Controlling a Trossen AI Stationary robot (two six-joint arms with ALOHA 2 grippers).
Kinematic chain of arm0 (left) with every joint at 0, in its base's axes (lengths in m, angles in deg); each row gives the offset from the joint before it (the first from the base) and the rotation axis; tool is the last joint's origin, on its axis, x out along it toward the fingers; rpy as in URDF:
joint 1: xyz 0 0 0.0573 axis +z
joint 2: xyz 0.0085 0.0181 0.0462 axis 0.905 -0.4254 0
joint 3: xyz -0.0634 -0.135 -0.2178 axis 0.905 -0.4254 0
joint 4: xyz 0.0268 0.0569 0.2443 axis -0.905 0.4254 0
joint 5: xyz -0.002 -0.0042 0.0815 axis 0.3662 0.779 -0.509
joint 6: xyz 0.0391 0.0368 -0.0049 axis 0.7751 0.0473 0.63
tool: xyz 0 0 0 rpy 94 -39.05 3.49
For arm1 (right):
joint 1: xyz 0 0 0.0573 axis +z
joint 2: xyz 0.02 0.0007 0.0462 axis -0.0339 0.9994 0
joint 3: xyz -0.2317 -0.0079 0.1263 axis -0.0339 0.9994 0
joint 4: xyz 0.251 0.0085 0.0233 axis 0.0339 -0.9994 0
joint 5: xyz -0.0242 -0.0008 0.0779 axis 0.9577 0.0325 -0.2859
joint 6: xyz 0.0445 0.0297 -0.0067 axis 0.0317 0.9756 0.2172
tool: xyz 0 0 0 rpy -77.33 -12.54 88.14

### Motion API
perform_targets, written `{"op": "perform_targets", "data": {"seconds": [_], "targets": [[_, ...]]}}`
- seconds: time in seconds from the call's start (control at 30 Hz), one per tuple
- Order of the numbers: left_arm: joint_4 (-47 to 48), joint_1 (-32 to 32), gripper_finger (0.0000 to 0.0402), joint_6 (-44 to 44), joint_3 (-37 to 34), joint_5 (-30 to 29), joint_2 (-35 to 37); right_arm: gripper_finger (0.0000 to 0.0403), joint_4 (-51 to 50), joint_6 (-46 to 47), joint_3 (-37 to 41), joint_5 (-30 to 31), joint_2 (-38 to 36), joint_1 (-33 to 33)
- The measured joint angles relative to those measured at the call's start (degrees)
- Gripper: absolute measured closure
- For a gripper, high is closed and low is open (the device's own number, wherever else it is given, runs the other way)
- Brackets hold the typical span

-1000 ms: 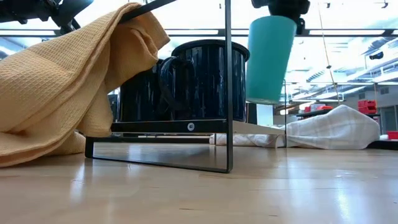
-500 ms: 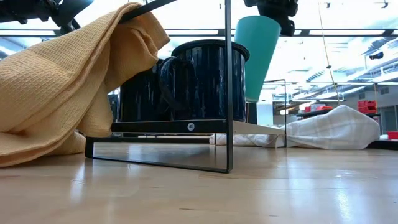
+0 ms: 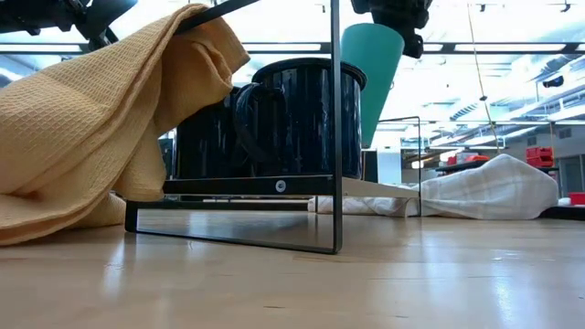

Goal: Stack small to large cups/mugs on shelf
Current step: Put the light blue cup on the shelf

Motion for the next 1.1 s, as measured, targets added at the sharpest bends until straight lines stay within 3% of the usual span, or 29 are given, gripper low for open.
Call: {"op": "perform_targets", "data": {"seconds": [0.27,0.57,1.1], "targets": [[0.00,0.00,0.0292,0.08,0.00,-0.02,0.00,0.0403,-6.30,-4.18,-6.21,-2.49,0.61,-2.62],[0.02,0.02,0.0292,0.53,0.00,-0.02,0.04,0.0403,-17.82,-8.82,-14.64,-4.22,7.06,-5.30],[0.00,0.00,0.0292,0.41,0.00,-0.01,0.02,0.0402,-15.87,-10.30,-16.44,-4.96,12.66,-5.03]]}}
